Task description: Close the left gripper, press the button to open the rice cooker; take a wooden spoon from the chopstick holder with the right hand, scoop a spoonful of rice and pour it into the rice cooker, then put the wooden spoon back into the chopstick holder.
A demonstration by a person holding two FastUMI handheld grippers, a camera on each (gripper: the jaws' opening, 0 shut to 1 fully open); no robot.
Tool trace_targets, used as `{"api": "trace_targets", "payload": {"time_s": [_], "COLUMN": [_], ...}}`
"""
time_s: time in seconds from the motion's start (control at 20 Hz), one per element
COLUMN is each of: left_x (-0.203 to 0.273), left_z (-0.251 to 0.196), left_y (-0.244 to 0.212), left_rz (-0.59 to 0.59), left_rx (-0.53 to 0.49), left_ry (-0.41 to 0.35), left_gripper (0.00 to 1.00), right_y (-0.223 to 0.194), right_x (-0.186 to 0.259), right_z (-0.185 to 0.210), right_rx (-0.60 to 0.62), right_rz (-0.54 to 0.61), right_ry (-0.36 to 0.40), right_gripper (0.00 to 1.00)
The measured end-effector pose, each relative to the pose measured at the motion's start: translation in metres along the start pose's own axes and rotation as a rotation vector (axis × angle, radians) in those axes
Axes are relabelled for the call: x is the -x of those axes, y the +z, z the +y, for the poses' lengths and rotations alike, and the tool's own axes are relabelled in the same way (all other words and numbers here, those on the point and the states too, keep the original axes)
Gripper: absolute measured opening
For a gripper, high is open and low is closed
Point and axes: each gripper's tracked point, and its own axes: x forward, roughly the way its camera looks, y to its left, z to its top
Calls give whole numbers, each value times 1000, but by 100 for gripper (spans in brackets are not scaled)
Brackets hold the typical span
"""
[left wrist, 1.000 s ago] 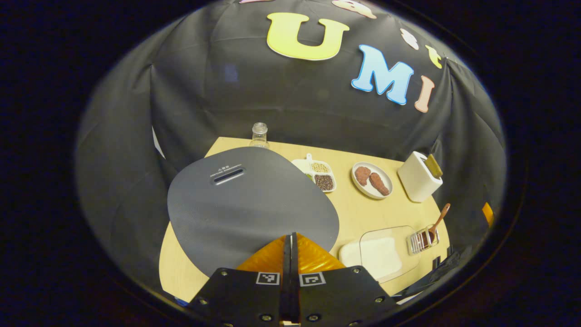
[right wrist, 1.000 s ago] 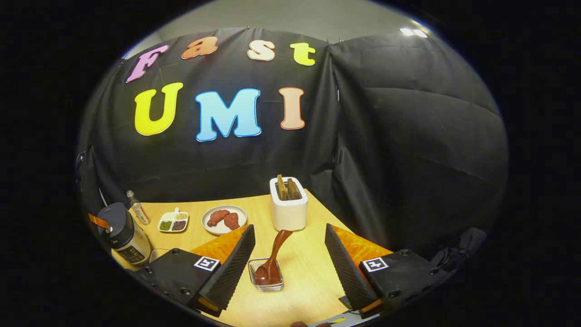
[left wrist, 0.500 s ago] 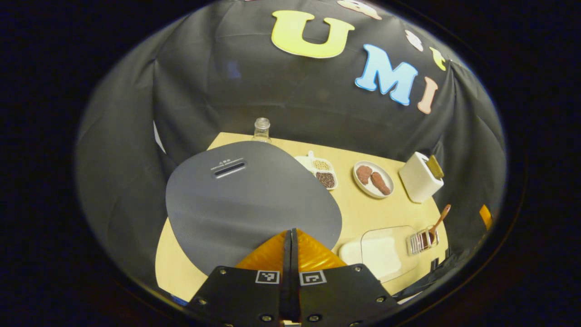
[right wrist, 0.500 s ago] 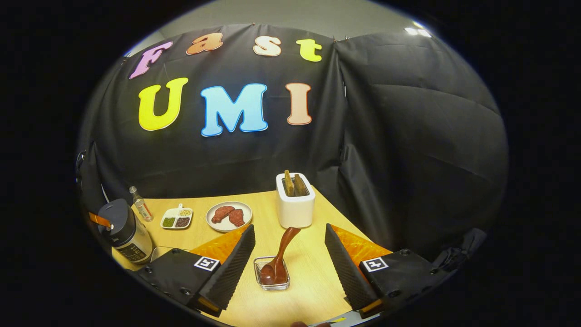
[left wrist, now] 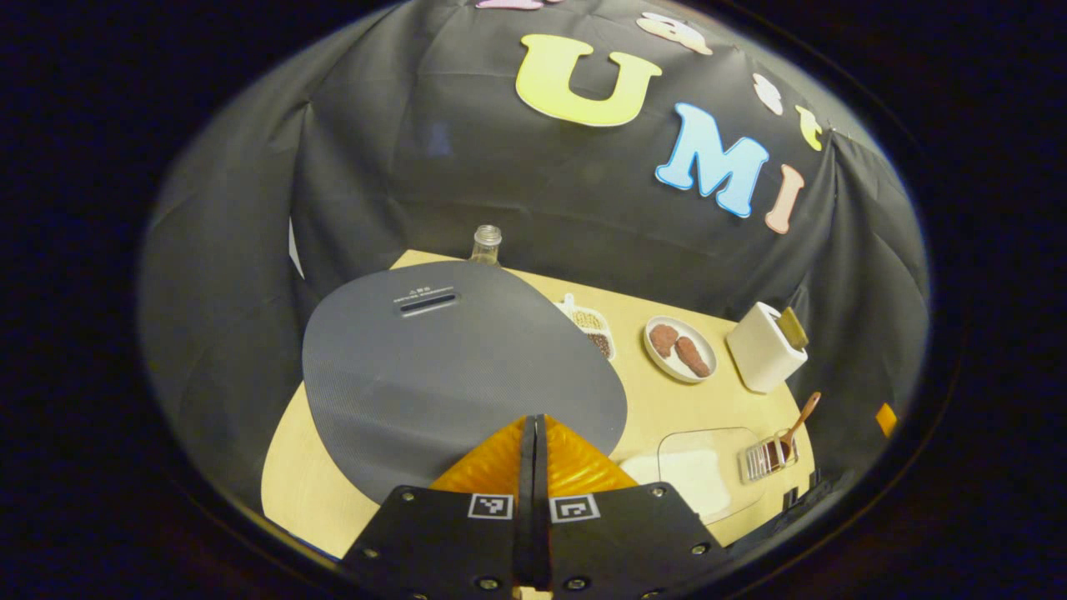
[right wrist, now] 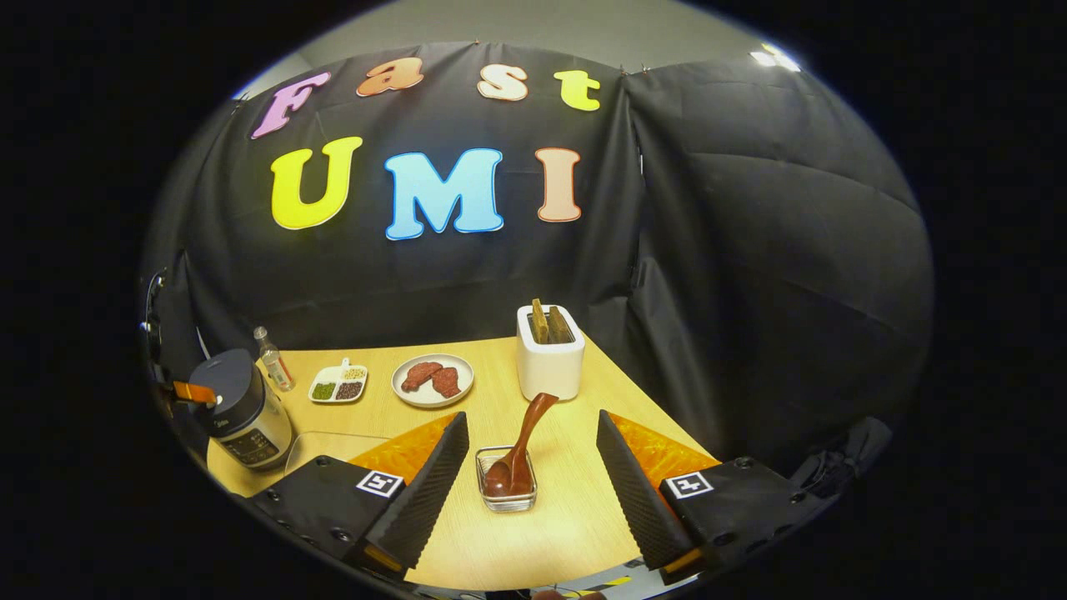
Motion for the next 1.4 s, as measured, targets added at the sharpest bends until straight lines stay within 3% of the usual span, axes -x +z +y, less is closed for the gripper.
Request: {"api": "trace_targets", "payload": {"time_s": [0.2,0.35,0.55,0.6,0.7,0.9,1.1,1.15,1.25,1.4], "left_x": [14,49,127,146,170,208,238,240,240,233], "left_z": [-3,-6,-4,-6,-4,-15,-21,-23,-32,-36], "left_y": [13,61,129,136,143,136,122,115,98,74], "left_rz": [-139,-331,-553,-573,-601,-644,-692,-685,-658,-604], "left_rx": [34,-7,-38,-39,-51,-117,-148,-151,-160,-170], "left_ry": [50,87,149,157,187,250,332,341,352,389], "left_gripper": [2,2,4,0,4,0,52,65,92,92], "right_y": [-1,4,11,10,9,10,7,6,2,-10], "right_x": [25,37,29,24,7,-30,-65,-73,-92,-119], "right_z": [-21,-39,-45,-41,-33,-28,-20,-18,-12,-6], "right_rx": [-30,3,-39,-68,-115,-131,-126,-131,-147,-172], "right_rz": [3,-5,-5,4,20,45,89,105,135,186], "right_ry": [-18,-49,-28,-2,38,98,151,164,187,206], "right_gripper": [98,98,98,97,98,97,93,98,98,98]}}
